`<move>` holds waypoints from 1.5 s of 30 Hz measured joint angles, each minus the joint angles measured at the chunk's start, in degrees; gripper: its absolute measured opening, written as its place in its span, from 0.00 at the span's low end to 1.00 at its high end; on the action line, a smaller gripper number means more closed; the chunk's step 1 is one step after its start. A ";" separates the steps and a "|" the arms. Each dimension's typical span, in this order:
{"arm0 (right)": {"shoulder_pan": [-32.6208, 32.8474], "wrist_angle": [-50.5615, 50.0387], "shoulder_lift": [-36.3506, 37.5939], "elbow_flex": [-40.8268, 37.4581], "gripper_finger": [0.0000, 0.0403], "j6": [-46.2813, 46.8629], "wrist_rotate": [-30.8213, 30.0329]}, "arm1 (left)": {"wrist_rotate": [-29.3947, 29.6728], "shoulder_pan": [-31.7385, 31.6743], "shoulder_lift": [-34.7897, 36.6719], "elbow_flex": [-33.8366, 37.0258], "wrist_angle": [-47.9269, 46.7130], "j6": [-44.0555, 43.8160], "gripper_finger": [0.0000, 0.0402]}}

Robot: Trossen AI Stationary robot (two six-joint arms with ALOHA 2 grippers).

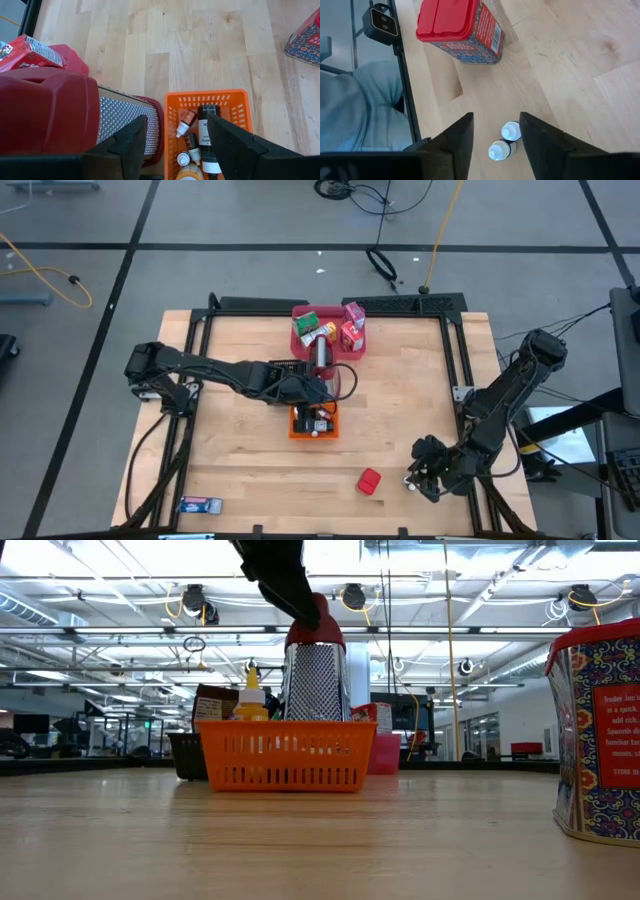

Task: Pick & Place Kitchen Items
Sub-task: Put the green food coloring bottle into the orange bin

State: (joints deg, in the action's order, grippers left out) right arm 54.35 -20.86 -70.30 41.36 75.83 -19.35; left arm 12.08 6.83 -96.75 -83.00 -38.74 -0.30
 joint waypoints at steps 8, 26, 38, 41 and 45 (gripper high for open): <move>0.00 -0.07 -0.14 0.00 0.41 0.00 -0.02 | 0.00 0.00 0.00 0.00 0.00 0.00 0.53; 0.00 0.08 -6.62 0.00 0.41 1.53 1.46 | -0.02 0.00 0.00 0.00 0.00 0.00 0.53; 0.00 2.61 -11.00 0.00 0.41 1.51 1.49 | -0.02 0.00 0.00 0.00 -0.02 0.00 0.53; -0.02 2.79 -12.26 0.00 0.41 1.51 1.36 | -0.02 0.00 0.00 0.00 -0.02 0.00 0.53; -0.09 3.59 -14.05 0.00 0.41 1.51 1.38 | -0.02 0.00 0.00 0.00 -0.02 0.00 0.53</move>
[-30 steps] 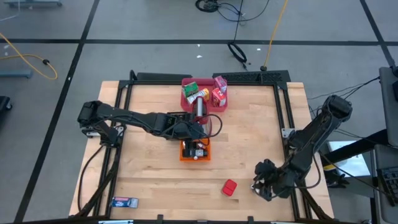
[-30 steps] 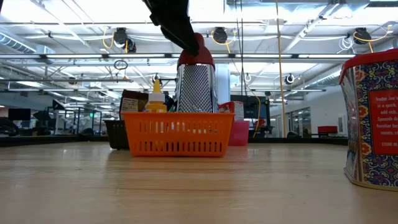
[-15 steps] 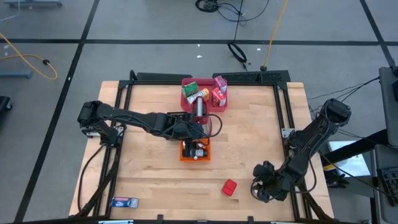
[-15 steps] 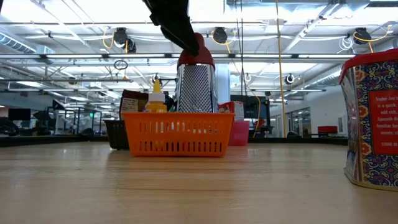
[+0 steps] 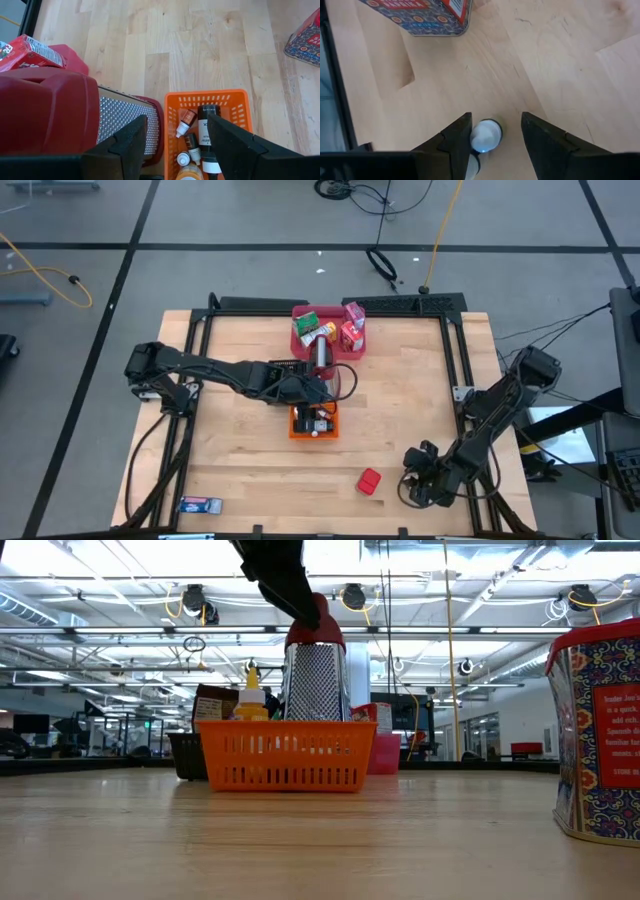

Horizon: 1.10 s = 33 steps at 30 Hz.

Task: Pick & Place Kitchen Items
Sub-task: Put the green food coloring bottle into the orange bin

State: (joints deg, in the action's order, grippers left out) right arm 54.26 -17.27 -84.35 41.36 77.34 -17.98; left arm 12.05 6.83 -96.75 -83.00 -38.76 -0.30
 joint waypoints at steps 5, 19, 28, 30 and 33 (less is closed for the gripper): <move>-0.78 0.76 -0.77 0.00 0.41 -0.32 0.04 | 0.00 0.00 0.00 0.00 0.00 0.00 0.53; -1.42 0.78 -0.79 0.00 0.22 -0.55 1.75 | 0.00 0.00 0.00 0.00 0.00 0.00 0.53; -1.42 1.35 -0.77 0.00 0.15 -0.46 1.77 | 0.00 0.00 0.00 0.00 0.00 0.00 0.53; -1.42 1.83 -0.79 0.00 0.17 -0.46 1.79 | 0.00 0.00 0.00 0.00 0.02 0.02 0.53; -1.43 2.06 -0.79 0.00 0.17 -0.72 1.75 | 0.00 0.00 0.00 0.00 0.00 0.02 0.53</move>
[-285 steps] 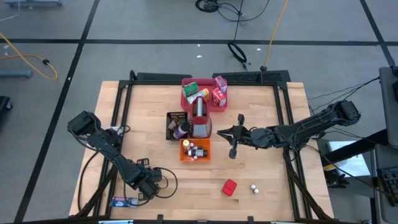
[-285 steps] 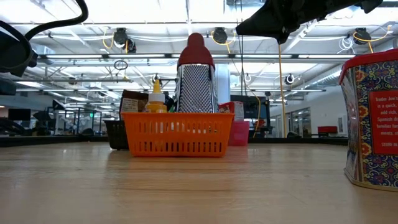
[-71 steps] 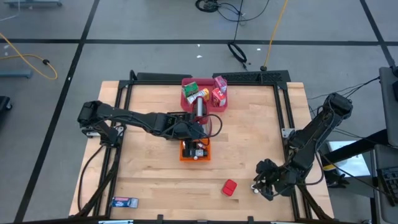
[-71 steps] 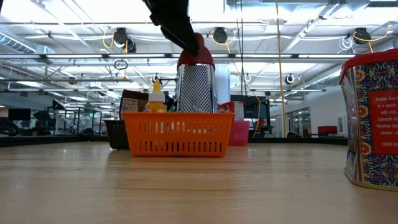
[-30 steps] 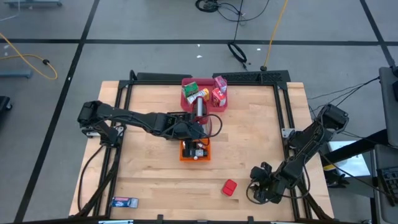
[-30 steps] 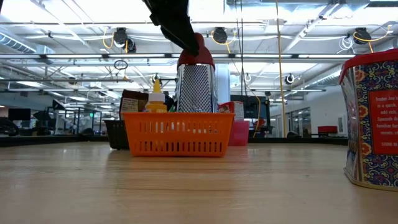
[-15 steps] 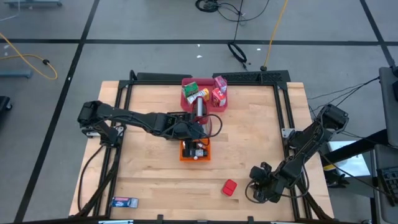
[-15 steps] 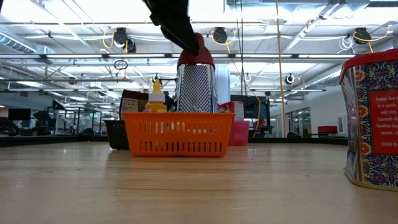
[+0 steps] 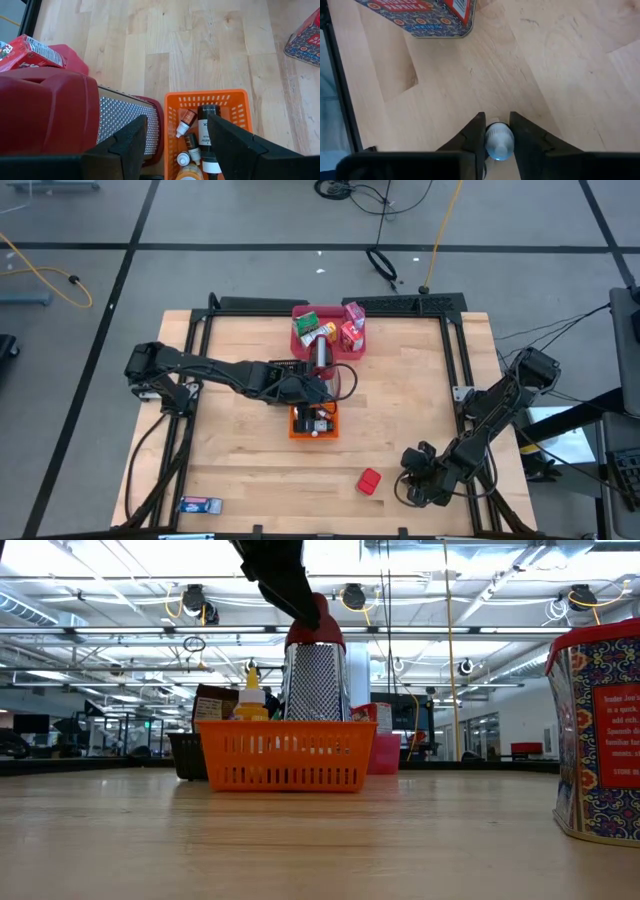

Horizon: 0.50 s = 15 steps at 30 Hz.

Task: Pick & Place Kitchen Items
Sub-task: Put the green food coloring bottle into the orange bin

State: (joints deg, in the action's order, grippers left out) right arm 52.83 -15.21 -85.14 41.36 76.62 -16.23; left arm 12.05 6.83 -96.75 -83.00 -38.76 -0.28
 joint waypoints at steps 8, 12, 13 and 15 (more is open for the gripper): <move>-1.58 -0.56 2.11 -0.02 0.15 -3.73 0.09 | 0.00 0.00 0.00 0.00 0.00 0.00 0.53; -3.53 -2.95 5.32 -0.02 0.15 -6.41 0.05 | 0.00 0.00 0.00 0.00 0.00 -0.02 0.53; -3.97 -3.71 6.28 -0.02 0.15 -6.96 0.07 | 0.00 0.00 0.00 0.00 0.00 -0.02 0.53; -4.91 -4.74 8.49 -0.02 0.15 -8.39 0.04 | 0.00 0.00 0.00 0.00 0.00 -0.01 0.53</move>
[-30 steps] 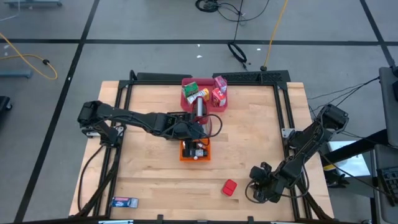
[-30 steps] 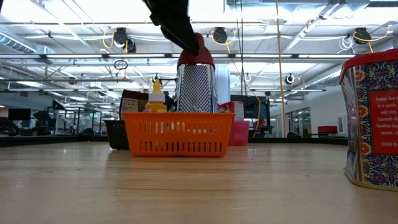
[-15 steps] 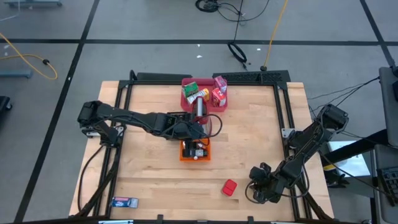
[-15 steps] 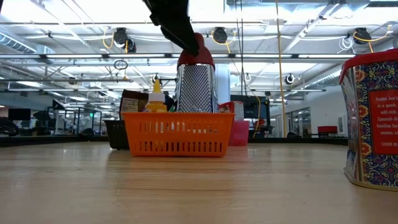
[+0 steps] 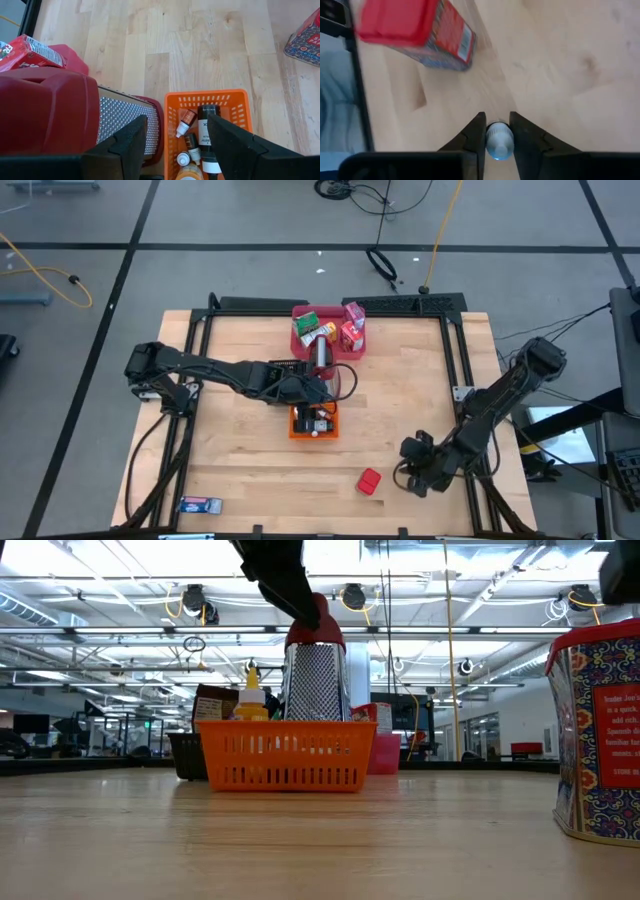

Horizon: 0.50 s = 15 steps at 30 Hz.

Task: Pick & Place Kitchen Items
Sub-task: Put the green food coloring bottle into the orange bin

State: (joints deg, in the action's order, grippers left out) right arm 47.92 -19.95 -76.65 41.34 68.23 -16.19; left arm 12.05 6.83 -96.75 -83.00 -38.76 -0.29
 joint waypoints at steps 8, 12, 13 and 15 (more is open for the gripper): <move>-5.55 -0.43 7.14 0.00 0.15 -7.61 -0.13 | 0.00 0.00 0.00 0.00 0.00 -0.01 0.53; -9.08 0.38 9.46 0.00 0.15 -12.55 -0.19 | 0.00 0.00 0.00 0.00 0.01 0.01 0.53; -9.99 0.61 9.96 0.00 0.15 -13.76 -0.18 | 0.00 0.00 0.00 0.00 0.01 0.00 0.53; -11.96 2.06 10.79 0.00 0.15 -16.36 -0.22 | 0.00 0.00 0.01 0.00 0.01 0.00 0.53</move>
State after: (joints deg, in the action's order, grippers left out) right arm 35.95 -17.88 -65.86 41.34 51.88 -16.40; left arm 12.05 6.83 -96.74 -83.00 -38.75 -0.29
